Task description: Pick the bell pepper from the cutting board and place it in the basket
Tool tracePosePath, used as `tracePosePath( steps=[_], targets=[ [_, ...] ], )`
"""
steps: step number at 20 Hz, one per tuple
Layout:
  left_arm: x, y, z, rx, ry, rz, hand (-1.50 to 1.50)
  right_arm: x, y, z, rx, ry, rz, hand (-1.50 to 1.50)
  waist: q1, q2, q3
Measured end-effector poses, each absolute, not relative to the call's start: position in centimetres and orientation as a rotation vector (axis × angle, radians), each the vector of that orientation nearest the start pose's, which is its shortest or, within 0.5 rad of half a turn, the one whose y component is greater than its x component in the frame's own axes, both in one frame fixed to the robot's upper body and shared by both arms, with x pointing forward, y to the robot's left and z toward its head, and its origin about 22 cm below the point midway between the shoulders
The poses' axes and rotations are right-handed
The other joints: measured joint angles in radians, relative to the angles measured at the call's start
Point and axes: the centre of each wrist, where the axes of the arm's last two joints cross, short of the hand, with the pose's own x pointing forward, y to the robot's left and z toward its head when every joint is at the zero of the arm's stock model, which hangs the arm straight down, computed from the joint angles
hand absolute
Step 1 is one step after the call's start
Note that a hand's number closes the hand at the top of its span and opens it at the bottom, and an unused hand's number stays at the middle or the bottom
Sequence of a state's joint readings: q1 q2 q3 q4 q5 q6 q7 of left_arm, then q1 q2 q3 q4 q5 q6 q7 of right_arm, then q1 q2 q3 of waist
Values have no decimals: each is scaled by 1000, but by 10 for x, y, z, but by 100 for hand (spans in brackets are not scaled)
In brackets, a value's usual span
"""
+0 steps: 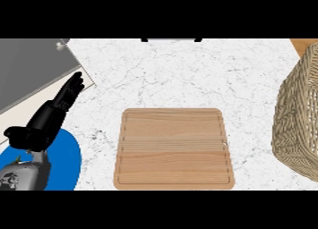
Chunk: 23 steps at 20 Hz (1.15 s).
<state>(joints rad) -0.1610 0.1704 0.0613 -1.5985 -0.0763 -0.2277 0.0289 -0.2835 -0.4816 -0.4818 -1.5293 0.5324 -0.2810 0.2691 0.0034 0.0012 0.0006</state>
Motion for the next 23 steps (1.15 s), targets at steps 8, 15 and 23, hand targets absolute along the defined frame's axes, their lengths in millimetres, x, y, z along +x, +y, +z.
tracePosePath(
  steps=[8,15,23],
  targets=[
    [282,269,62,42,-1689,-376,0,283,-444,140,-1299,-1552,-206,-150,-1,0,0],
    [280,265,60,38,-1688,-379,0,292,-455,153,-1259,-1632,-210,-150,-1,-1,0],
    [281,273,57,46,-1686,-376,0,268,-473,174,-1133,-1672,-434,-150,-9,-3,-1]
  ],
)
